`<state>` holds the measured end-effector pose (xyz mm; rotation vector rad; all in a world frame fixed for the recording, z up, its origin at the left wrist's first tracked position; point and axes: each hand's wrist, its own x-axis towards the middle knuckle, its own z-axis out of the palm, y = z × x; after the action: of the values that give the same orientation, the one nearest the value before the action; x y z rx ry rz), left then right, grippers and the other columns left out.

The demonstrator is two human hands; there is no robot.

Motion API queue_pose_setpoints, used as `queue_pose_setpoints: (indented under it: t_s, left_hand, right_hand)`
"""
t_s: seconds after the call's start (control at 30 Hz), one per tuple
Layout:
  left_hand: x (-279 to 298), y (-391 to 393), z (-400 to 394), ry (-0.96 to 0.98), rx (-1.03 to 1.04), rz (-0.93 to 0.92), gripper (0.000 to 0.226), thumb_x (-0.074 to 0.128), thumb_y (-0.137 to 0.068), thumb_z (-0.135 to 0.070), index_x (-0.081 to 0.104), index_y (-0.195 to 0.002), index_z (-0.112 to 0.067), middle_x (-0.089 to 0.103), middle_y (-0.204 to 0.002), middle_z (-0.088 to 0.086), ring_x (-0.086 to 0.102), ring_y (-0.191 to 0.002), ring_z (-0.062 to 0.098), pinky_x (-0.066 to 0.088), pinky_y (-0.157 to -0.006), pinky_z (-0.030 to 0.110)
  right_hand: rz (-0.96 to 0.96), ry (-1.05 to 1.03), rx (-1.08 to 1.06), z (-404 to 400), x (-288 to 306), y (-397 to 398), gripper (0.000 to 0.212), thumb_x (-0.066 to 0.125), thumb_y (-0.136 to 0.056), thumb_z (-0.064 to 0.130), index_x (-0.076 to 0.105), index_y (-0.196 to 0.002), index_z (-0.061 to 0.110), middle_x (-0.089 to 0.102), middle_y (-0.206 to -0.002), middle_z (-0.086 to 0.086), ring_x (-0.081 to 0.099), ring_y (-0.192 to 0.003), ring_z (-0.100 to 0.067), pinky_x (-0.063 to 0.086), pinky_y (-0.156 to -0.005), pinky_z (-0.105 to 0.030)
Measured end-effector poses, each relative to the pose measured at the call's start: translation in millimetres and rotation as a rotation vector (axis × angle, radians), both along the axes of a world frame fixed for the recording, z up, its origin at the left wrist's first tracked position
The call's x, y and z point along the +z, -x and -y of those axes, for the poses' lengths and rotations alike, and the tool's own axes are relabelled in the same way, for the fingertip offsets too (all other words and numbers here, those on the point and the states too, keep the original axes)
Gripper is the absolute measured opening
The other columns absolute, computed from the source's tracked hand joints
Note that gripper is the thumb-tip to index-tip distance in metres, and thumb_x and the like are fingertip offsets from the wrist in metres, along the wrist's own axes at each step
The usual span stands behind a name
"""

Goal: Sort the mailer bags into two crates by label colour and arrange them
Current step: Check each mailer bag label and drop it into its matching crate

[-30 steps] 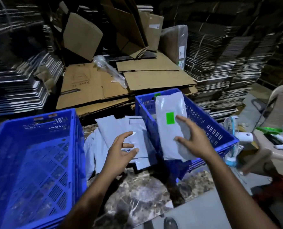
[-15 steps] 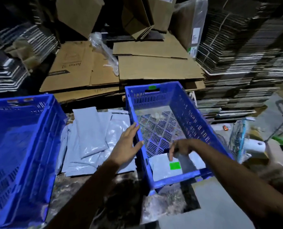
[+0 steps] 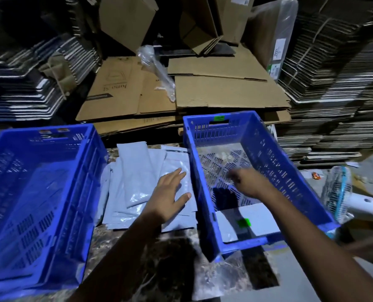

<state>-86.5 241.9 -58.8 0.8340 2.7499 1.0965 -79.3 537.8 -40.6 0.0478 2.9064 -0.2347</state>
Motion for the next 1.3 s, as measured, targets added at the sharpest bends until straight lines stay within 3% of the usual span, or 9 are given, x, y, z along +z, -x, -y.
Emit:
queue_pose_setpoints:
  t_s: [0.17, 0.23, 0.37, 0.57, 0.73, 0.87, 1.03, 1.17, 1.3]
  left_hand:
    - [20.5, -8.5, 82.0, -0.019, 0.034, -0.002, 0.058, 0.060, -0.097, -0.032, 0.038, -0.150, -0.022, 0.029, -0.158, -0.002, 0.014, -0.128, -0.017, 0.009, -0.094, -0.012]
    - [25.1, -13.8, 115.3, -0.010, 0.045, -0.024, 0.057, 0.061, -0.097, -0.032, 0.040, -0.149, -0.020, 0.031, -0.157, 0.000, 0.015, -0.124, -0.022, 0.008, -0.092, -0.013]
    - [29.7, -29.8, 177.4, 0.014, 0.028, -0.042, 0.057, 0.059, -0.098, -0.033, 0.039, -0.149, -0.019, 0.033, -0.153, -0.004, 0.018, -0.138, 0.005, 0.012, -0.095, -0.009]
    - [23.1, -38.6, 248.8, 0.071, 0.061, 0.018, 0.058, 0.056, -0.095, -0.045, 0.040, -0.147, -0.024, 0.040, -0.152, -0.002, 0.031, -0.140, 0.020, 0.027, -0.113, 0.032]
    - [24.1, -47.5, 264.2, 0.058, 0.081, 0.093, 0.058, 0.054, -0.092, -0.045, 0.043, -0.145, -0.023, 0.047, -0.145, -0.004, 0.037, -0.134, 0.017, 0.030, -0.106, 0.025]
    - [25.0, -54.1, 257.5, -0.022, 0.117, 0.170, 0.052, 0.057, -0.098, -0.037, 0.040, -0.146, -0.029, 0.047, -0.144, -0.006, 0.043, -0.132, 0.013, 0.037, -0.105, 0.028]
    - [41.2, -67.5, 226.9, -0.320, 0.207, 0.436, 0.055, 0.061, -0.097, -0.032, 0.041, -0.147, -0.022, 0.055, -0.139, -0.004, 0.056, -0.107, -0.006, 0.042, -0.078, 0.000]
    - [50.3, -82.8, 193.9, -0.676, 0.347, 0.600, 0.055, 0.068, -0.092, -0.019, 0.045, -0.142, -0.016, 0.069, -0.115, 0.001, 0.066, -0.097, 0.001, 0.049, -0.070, 0.007]
    - [56.2, -95.1, 180.5, -0.988, 0.406, 0.761, 0.048, 0.069, -0.089, -0.004, 0.051, -0.133, -0.012, 0.068, -0.120, 0.012, 0.071, -0.098, 0.012, 0.058, -0.078, 0.022]
  right_hand:
    - [-0.698, 0.518, -0.129, 124.1, 55.6, -30.4, 0.010, 0.059, -0.092, 0.018, 0.066, -0.098, 0.022, 0.070, -0.079, 0.005, 0.064, -0.070, -0.016, 0.048, -0.065, -0.028]
    - [-0.632, 0.549, -0.109, 171.3, 36.0, -28.9, 0.007, 0.060, -0.089, 0.017, 0.066, -0.093, 0.020, 0.069, -0.074, 0.002, 0.065, -0.068, -0.019, 0.048, -0.065, -0.029]
    - [-0.242, 0.473, -0.215, 233.0, -32.1, -2.5, 0.025, 0.066, -0.089, 0.026, 0.064, -0.105, 0.008, 0.070, -0.100, -0.014, 0.066, -0.094, -0.033, 0.052, -0.078, -0.039]
    - [-0.211, 0.458, -0.461, 266.2, -71.7, 18.3, 0.046, 0.066, -0.086, 0.056, 0.045, -0.078, 0.016, 0.049, -0.079, -0.006, 0.053, -0.072, -0.026, 0.032, -0.054, -0.033]
    - [-0.184, 0.664, -0.589, 271.8, -57.6, 21.9, 0.036, 0.075, -0.084, 0.024, 0.044, -0.067, 0.016, 0.048, -0.069, 0.000, 0.049, -0.065, -0.020, 0.034, -0.050, -0.026]
    - [-0.173, 1.020, -0.553, 268.3, -33.7, 2.0, 0.030, 0.069, -0.082, 0.023, 0.041, -0.074, 0.015, 0.045, -0.072, -0.006, 0.045, -0.067, -0.020, 0.038, -0.059, -0.030]
    - [-0.188, 1.377, -0.367, 278.6, 7.4, -76.3, 0.028, 0.067, -0.090, 0.016, 0.041, -0.083, 0.008, 0.048, -0.082, -0.011, 0.053, -0.077, -0.022, 0.048, -0.062, -0.036]
    - [-0.091, 1.456, -0.132, 286.2, 22.6, -140.6, 0.020, 0.069, -0.086, 0.017, 0.050, -0.084, 0.011, 0.062, -0.084, -0.007, 0.057, -0.079, -0.018, 0.045, -0.067, -0.030]
    - [-0.023, 1.441, -0.026, 267.9, 34.7, -154.5, 0.024, 0.072, -0.085, 0.010, 0.049, -0.082, 0.003, 0.050, -0.076, -0.008, 0.046, -0.075, -0.019, 0.038, -0.071, -0.037]
